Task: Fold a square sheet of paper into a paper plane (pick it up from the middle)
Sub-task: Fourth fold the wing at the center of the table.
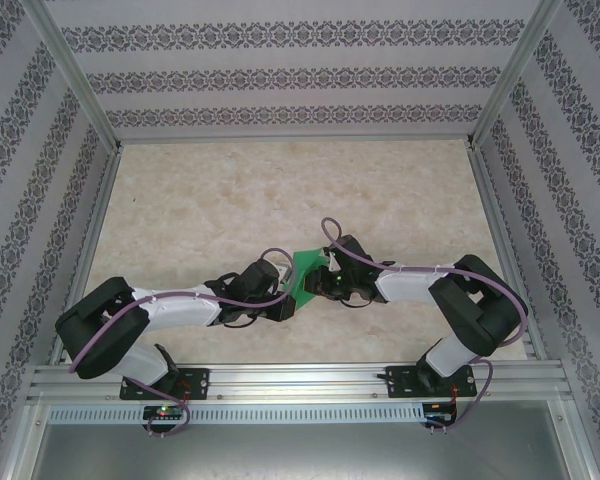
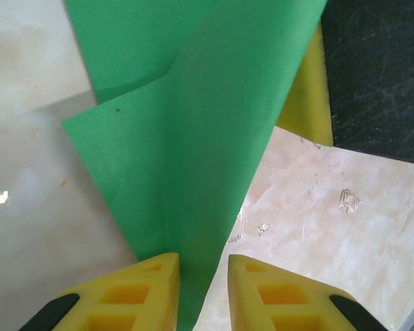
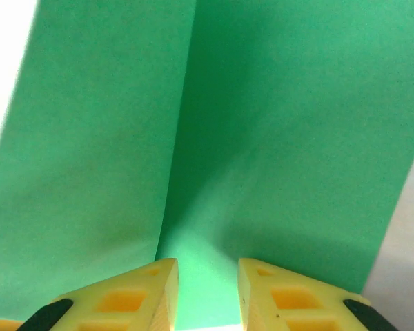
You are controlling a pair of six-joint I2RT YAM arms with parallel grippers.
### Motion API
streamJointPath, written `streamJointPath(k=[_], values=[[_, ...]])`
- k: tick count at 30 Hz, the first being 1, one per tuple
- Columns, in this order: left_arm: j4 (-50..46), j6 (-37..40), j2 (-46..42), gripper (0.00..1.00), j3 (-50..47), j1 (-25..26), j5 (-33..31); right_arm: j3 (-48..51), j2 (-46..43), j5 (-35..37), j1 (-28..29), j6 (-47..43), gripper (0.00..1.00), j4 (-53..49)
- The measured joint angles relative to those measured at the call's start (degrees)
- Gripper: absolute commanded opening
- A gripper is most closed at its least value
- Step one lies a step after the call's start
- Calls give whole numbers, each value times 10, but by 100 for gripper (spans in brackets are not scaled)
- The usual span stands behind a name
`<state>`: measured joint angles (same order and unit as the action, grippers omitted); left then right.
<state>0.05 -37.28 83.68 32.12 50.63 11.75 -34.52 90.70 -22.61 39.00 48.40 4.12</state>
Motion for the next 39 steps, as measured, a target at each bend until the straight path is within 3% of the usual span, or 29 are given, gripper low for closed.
streamJointPath(k=[10,21,28,34,39], values=[[-1,12,16,28,0,0,-1,0,0,0,0,0,29,5],[0,23,21,6,4,0,-3,0,0,0,0,0,29,5],[0,23,21,1,4,0,-2,0,-14,0,0,0,29,0],[13,23,22,0,0,-11,22,-3,-64,-16,0,-5,21,6],[31,20,24,0,-13,-24,46,-12,-52,-48,0,-4,17,38]])
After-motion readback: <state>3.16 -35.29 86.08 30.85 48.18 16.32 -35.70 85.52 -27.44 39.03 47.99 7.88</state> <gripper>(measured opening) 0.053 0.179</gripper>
